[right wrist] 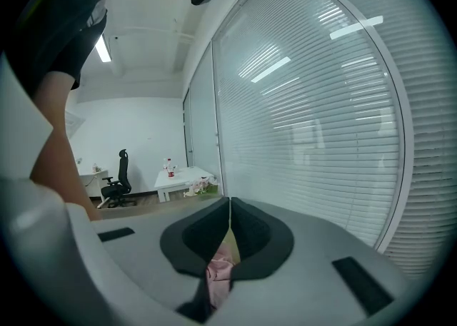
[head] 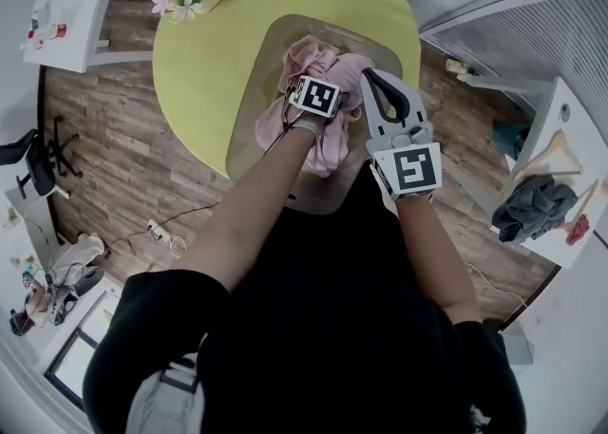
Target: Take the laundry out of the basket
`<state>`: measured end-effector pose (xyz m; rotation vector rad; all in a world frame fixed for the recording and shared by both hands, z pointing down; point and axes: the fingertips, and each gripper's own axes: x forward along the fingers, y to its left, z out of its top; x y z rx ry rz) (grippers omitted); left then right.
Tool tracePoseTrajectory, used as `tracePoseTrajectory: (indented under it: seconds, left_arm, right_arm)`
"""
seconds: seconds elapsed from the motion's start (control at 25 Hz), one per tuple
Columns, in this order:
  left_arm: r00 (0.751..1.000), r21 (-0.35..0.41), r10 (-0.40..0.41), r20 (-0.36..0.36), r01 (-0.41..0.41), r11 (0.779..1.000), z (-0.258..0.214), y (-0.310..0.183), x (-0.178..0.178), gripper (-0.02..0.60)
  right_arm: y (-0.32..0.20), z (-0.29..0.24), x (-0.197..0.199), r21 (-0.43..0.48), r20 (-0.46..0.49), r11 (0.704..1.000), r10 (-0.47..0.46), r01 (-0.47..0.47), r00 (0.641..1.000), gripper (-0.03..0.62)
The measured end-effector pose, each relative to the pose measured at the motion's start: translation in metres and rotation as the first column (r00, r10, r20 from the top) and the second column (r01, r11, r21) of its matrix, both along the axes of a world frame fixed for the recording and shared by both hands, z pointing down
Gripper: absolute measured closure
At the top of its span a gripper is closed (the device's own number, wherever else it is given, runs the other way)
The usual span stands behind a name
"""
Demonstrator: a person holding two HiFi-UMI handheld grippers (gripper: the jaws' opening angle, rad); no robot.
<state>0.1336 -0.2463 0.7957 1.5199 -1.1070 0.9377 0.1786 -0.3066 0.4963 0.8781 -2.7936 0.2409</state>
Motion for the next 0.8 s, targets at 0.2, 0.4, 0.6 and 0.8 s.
tracePoseTrajectory:
  seconds: [0.2,0.4,0.6,0.8]
  left_arm:
    - [1.000,0.018,0.016,-0.001,-0.016,1.000,0.007,-0.002,0.002,0.095]
    - [0.998,0.092,0.055,0.027,-0.057,0.994,0.005,-0.015,-0.001,0.095]
    - [0.998,0.067,0.050,0.024,-0.051,0.996,0.011,-0.007,0.000,0.097]
    - [0.998,0.069,0.054,0.012,-0.055,0.996,0.009,-0.007,0.000,0.104]
  right_arm:
    - [-0.008,0.004,-0.001,0.004,-0.020,1.000,0.000,0.000,1.000,0.569]
    - [-0.010,0.005,0.000,0.004,-0.030,1.000,0.008,-0.008,1.000,0.569]
    - [-0.011,0.005,0.000,0.006,-0.041,1.000,0.011,-0.011,0.999,0.569]
    - [-0.005,0.007,0.003,-0.009,-0.021,1.000,0.006,-0.006,1.000,0.569]
